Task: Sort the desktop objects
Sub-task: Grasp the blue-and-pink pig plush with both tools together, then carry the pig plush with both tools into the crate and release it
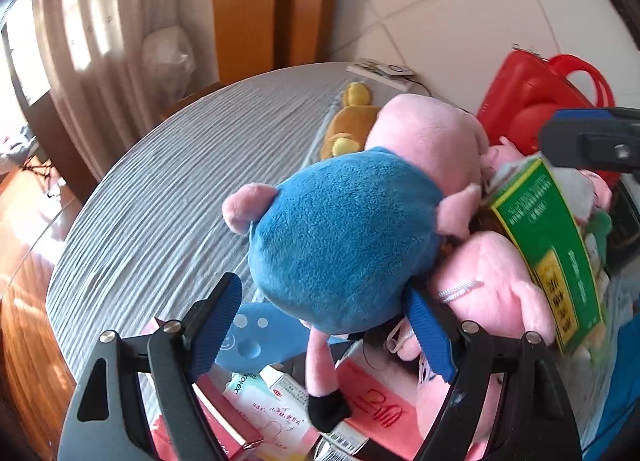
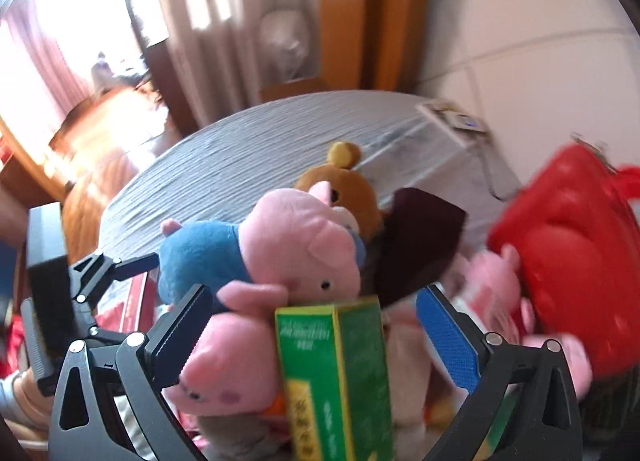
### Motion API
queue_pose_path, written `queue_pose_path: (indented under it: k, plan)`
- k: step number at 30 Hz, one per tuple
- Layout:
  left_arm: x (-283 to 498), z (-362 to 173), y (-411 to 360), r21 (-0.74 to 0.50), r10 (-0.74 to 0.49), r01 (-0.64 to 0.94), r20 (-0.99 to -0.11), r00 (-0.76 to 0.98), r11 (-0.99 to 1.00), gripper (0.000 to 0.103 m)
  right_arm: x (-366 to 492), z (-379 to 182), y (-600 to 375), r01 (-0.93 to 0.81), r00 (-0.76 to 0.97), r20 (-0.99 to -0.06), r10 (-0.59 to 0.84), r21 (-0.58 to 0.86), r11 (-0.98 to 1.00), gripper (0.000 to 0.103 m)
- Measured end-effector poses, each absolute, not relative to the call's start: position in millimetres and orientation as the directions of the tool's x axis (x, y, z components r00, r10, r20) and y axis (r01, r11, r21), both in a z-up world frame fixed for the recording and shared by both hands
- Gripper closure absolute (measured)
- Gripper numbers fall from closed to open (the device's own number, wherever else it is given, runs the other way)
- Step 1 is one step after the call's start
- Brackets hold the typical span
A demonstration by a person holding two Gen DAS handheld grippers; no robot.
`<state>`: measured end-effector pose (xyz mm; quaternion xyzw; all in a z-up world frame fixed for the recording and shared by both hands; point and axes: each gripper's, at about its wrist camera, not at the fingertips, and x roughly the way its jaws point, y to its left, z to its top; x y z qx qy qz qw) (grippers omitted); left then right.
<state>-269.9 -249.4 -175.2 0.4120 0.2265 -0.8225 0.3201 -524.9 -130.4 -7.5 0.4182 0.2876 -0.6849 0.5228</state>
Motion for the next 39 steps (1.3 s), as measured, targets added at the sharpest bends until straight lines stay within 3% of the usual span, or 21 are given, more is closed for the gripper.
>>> queue_pose_path:
  k: [6,8,14,21,27,32,39]
  plan:
    - [-279.8,-176.8,-247.9,-0.078,-0.375,0.764,-0.837,-0.399,-0.64,0.021,-549.2,-46.2,-159.3,0.97,0.06,-0.883,-0.465,0.161,-0.181,0.0]
    - [-280.6,-178.8,-248.8,-0.063,-0.382,0.771,-0.841,-0.383,-0.634,0.014,-556.0,-56.3,-166.2,0.966,0.104,-0.876,-0.471,0.202,-0.162,0.0]
    - [-276.0,-182.8,-256.4,-0.075,-0.37,0.764,-0.842,-0.393,-0.641,0.009,-560.5,-83.4,-175.8,0.954,0.212,-0.869,-0.447,0.284,-0.099,0.0]
    - [-277.8,-184.5,-254.3,-0.032,-0.377,0.75,-0.85,-0.368,-0.661,0.009,-546.2,-77.1,-179.5,0.971,0.185,-0.871,-0.455,0.234,-0.052,0.0]
    - [-285.7,-197.6,-271.5,-0.15,-0.295,0.743,-0.853,-0.431,-0.652,0.01,-549.2,-87.6,-187.3,0.963,0.201,-0.882,-0.426,0.257,-0.079,0.0]
    - [-286.8,-194.3,-262.7,-0.132,-0.313,0.721,-0.838,-0.448,-0.681,0.024,-551.7,-90.2,-187.0,0.961,0.194,-0.888,-0.417,0.257,-0.1,0.003]
    - [-287.0,-172.7,-245.9,-0.07,-0.359,0.697,-0.818,-0.449,-0.714,0.026,-544.1,-74.0,-168.9,0.964,0.167,-0.872,-0.46,0.243,-0.11,0.011]
